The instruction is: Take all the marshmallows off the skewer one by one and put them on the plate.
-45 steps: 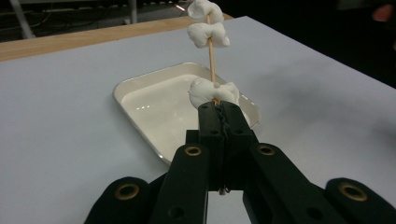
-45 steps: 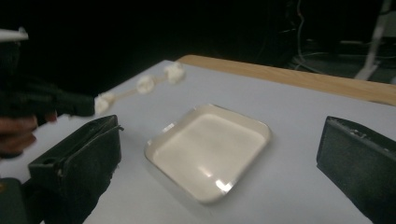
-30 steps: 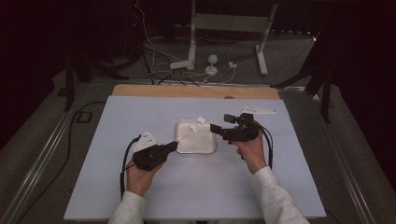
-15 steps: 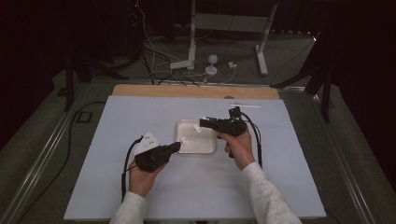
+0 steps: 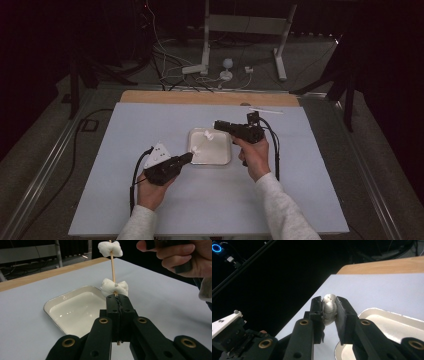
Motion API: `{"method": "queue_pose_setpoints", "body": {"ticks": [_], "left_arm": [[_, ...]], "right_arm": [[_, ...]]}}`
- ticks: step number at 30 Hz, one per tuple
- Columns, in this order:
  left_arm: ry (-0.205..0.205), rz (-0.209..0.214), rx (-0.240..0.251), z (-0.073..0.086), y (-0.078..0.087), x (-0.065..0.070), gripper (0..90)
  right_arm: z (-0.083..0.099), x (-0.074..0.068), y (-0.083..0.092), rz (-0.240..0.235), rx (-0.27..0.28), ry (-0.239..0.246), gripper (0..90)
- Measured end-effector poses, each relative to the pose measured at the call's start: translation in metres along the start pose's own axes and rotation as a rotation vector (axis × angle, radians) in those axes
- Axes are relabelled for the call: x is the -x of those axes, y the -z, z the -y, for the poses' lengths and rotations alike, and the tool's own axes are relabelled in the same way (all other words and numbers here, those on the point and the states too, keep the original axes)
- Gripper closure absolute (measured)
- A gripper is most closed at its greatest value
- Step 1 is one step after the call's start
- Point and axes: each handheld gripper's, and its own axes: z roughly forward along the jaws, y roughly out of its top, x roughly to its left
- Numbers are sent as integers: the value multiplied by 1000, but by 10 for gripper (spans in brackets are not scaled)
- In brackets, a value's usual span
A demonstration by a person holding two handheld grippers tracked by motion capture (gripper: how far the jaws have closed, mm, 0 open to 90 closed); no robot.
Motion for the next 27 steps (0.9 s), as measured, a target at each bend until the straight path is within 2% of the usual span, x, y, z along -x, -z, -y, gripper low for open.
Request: {"method": "queue_pose_setpoints", "body": {"ticks": [14, 16, 17, 21, 23, 24, 25, 26, 27], "left_arm": [[-19, -4, 7, -1, 6, -1, 900], [-13, 3, 19, -1, 8, -2, 900], [-27, -3, 13, -2, 9, -1, 900], [-31, -6, 9, -3, 10, -1, 900], [-39, -12, -7, -1, 12, -3, 900], [-39, -24, -15, 1, 13, -4, 900], [-39, -24, -15, 1, 13, -4, 900], [-24, -25, -8, 2, 14, -6, 900], [4, -16, 6, 4, 16, -10, 900]], "right_arm": [[-3, -7, 2, 44, 69, 16, 804], [-4, -9, 3, 46, 70, 34, 806], [-5, -10, 3, 48, 71, 40, 808], [-7, -13, 3, 54, 80, 43, 811], [-8, -12, 5, 76, 104, 35, 817], [-10, -11, 9, 99, 132, 29, 820], [-13, -7, 14, 99, 165, 14, 820], [-13, -7, 14, 99, 165, 14, 820], [-19, -3, 23, 96, 160, 16, 818]]}}
